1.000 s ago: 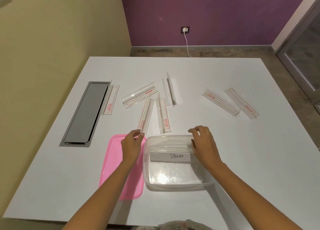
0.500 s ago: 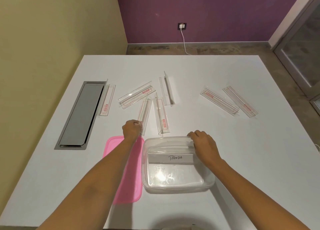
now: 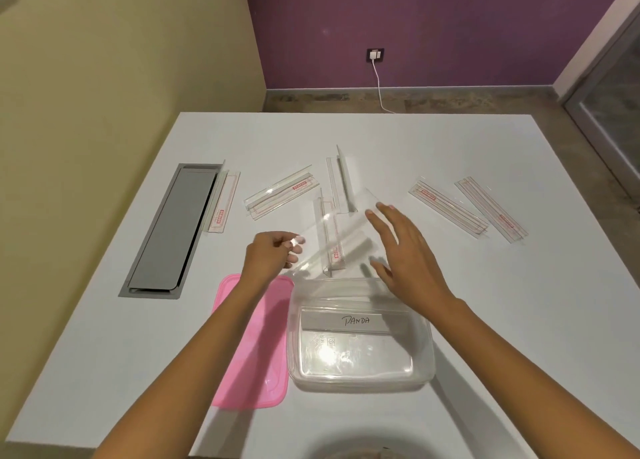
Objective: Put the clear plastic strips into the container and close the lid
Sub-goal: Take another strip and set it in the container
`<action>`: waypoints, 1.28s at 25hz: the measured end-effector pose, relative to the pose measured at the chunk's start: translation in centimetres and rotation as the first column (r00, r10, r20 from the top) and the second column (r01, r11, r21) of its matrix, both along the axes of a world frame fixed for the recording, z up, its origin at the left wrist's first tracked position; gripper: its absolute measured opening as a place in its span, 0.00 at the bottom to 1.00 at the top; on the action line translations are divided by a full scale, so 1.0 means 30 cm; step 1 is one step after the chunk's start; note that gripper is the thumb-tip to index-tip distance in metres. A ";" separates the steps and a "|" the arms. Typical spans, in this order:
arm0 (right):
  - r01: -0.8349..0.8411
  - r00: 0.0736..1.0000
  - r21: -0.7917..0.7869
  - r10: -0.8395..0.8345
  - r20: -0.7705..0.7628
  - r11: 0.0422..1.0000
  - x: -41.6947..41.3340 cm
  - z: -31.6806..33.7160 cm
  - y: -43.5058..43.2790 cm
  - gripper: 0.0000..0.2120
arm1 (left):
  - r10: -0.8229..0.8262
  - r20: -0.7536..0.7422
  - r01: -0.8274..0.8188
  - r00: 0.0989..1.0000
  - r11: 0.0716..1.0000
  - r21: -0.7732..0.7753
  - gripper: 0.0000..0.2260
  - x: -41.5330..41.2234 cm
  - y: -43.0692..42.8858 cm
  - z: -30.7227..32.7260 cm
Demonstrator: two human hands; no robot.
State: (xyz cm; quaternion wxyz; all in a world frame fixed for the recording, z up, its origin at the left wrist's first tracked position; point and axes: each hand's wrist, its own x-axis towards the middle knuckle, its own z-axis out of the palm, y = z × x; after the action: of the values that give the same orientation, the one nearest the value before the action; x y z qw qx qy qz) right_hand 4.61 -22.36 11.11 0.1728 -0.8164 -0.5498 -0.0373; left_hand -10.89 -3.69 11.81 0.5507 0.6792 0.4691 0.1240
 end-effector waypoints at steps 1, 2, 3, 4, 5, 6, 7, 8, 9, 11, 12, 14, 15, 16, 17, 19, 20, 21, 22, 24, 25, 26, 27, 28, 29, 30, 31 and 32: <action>-0.029 0.998 -0.045 0.031 0.054 0.999 0.006 0.021 0.011 0.41 | -0.064 -0.021 0.065 0.998 0.998 0.021 0.14 0.005 -0.023 0.023; -0.048 0.992 -0.099 0.060 0.113 0.994 0.012 0.034 0.017 0.45 | -0.124 -0.037 0.126 0.992 0.991 0.040 0.15 0.010 -0.043 0.040; -0.061 0.983 -0.150 0.086 0.162 0.987 0.017 0.038 0.020 0.47 | -0.176 -0.049 0.179 0.983 0.982 0.055 0.16 0.014 -0.057 0.053; -0.077 0.975 -0.187 0.114 0.192 0.979 0.021 0.035 0.017 0.48 | -0.216 -0.055 0.219 0.975 0.974 0.059 0.15 0.018 -0.066 0.060; -0.103 0.969 -0.206 0.145 0.200 0.973 0.025 0.027 0.012 0.47 | -0.245 -0.061 0.248 0.968 0.967 0.053 0.15 0.019 -0.069 0.068; -0.133 0.966 -0.212 0.174 0.189 0.968 0.028 0.018 0.004 0.45 | -0.268 -0.066 0.271 0.961 0.962 0.041 0.15 0.019 -0.067 0.071; -0.162 0.968 -0.212 0.197 0.156 0.964 0.029 0.010 -0.006 0.43 | -0.290 -0.072 0.292 0.954 0.956 0.022 0.14 0.016 -0.065 0.072; -0.184 0.972 -0.213 0.209 0.103 0.960 0.028 0.001 -0.017 0.41 | -0.307 -0.070 0.308 0.949 0.951 -0.003 0.13 0.012 -0.064 0.071; -0.199 0.977 -0.209 0.211 0.033 0.957 0.026 -0.008 -0.029 0.39 | -0.315 -0.065 0.314 0.947 0.949 -0.015 0.12 0.008 -0.066 0.067; -0.220 0.965 -0.174 0.188 -0.182 0.960 0.014 -0.026 -0.053 0.36 | -0.257 -0.055 0.259 0.965 0.966 0.026 0.11 0.000 -0.076 0.052; -0.222 0.930 -0.143 0.165 -0.328 0.964 0.005 -0.035 -0.065 0.34 | -0.193 -0.056 0.197 0.980 0.978 0.067 0.11 -0.005 -0.083 0.040; -0.198 0.813 -0.094 0.111 -0.571 0.976 -0.012 -0.056 -0.089 0.32 | -0.078 -0.066 0.086 0.995 0.987 0.133 0.13 -0.018 -0.096 0.008; -0.180 0.771 -0.092 0.083 -0.631 0.979 -0.019 -0.069 -0.101 0.32 | -0.056 -0.084 0.067 0.995 0.988 0.139 0.13 -0.026 -0.102 -0.012; -0.171 0.747 -0.107 0.058 -0.662 0.980 -0.026 -0.083 -0.111 0.31 | -0.059 -0.113 0.073 0.992 0.989 0.128 0.14 -0.037 -0.107 -0.036; -0.169 0.735 -0.127 0.039 -0.677 0.977 -0.035 -0.097 -0.120 0.31 | -0.074 -0.141 0.089 0.987 0.991 0.102 0.14 -0.049 -0.113 -0.058; -0.179 0.730 -0.168 0.016 -0.684 0.969 -0.050 -0.129 -0.127 0.31 | -0.097 -0.161 0.103 0.982 0.994 0.031 0.15 -0.074 -0.124 -0.099; -0.190 0.736 -0.197 0.006 -0.677 0.962 -0.058 -0.145 -0.127 0.30 | -0.099 -0.156 0.100 0.983 0.995 -0.004 0.16 -0.083 -0.127 -0.117; -0.203 0.750 -0.233 -0.002 -0.661 0.951 -0.065 -0.161 -0.124 0.30 | -0.096 -0.146 0.093 0.985 0.995 -0.027 0.17 -0.090 -0.131 -0.132; -0.215 0.769 -0.273 -0.010 -0.640 0.938 -0.072 -0.177 -0.118 0.30 | -0.087 -0.140 0.083 0.986 0.996 -0.039 0.18 -0.095 -0.134 -0.146; -0.224 0.790 -0.334 -0.030 -0.612 0.916 -0.085 -0.201 -0.105 0.31 | -0.068 -0.126 0.061 0.990 0.996 -0.059 0.19 -0.096 -0.143 -0.160; -0.223 0.795 -0.352 -0.040 -0.605 0.909 -0.089 -0.210 -0.098 0.31 | -0.061 -0.121 0.053 0.991 0.996 -0.068 0.19 -0.093 -0.145 -0.162; -0.220 0.799 -0.368 -0.050 -0.600 0.904 -0.092 -0.218 -0.092 0.30 | -0.057 -0.118 0.048 0.991 0.996 -0.076 0.20 -0.089 -0.146 -0.163; -0.216 0.804 -0.379 -0.057 -0.593 0.900 -0.095 -0.224 -0.085 0.30 | -0.053 -0.117 0.044 0.992 0.995 -0.085 0.20 -0.087 -0.146 -0.165; -0.211 0.810 -0.387 -0.061 -0.583 0.898 -0.094 -0.231 -0.079 0.30 | -0.051 -0.115 0.040 0.992 0.995 -0.092 0.21 -0.085 -0.145 -0.168; -0.205 0.816 -0.394 -0.065 -0.574 0.896 -0.093 -0.235 -0.076 0.29 | -0.048 -0.118 0.037 0.992 0.995 -0.095 0.22 -0.083 -0.144 -0.171; -0.201 0.823 -0.402 -0.068 -0.564 0.893 -0.093 -0.240 -0.074 0.29 | -0.045 -0.118 0.034 0.992 0.995 -0.095 0.22 -0.081 -0.142 -0.173; -0.197 0.828 -0.409 -0.072 -0.556 0.891 -0.093 -0.246 -0.072 0.29 | -0.042 -0.116 0.031 0.992 0.995 -0.095 0.21 -0.081 -0.140 -0.176; -0.186 0.831 -0.415 -0.083 -0.550 0.890 -0.094 -0.252 -0.071 0.29 | -0.041 -0.111 0.030 0.993 0.995 -0.098 0.20 -0.082 -0.139 -0.176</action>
State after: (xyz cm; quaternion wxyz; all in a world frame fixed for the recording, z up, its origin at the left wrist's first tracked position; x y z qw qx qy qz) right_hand 1.80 -24.49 3.54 0.1307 -0.7934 -0.4917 0.3341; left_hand -13.33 -7.87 6.52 0.5574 0.6661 0.4928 0.0527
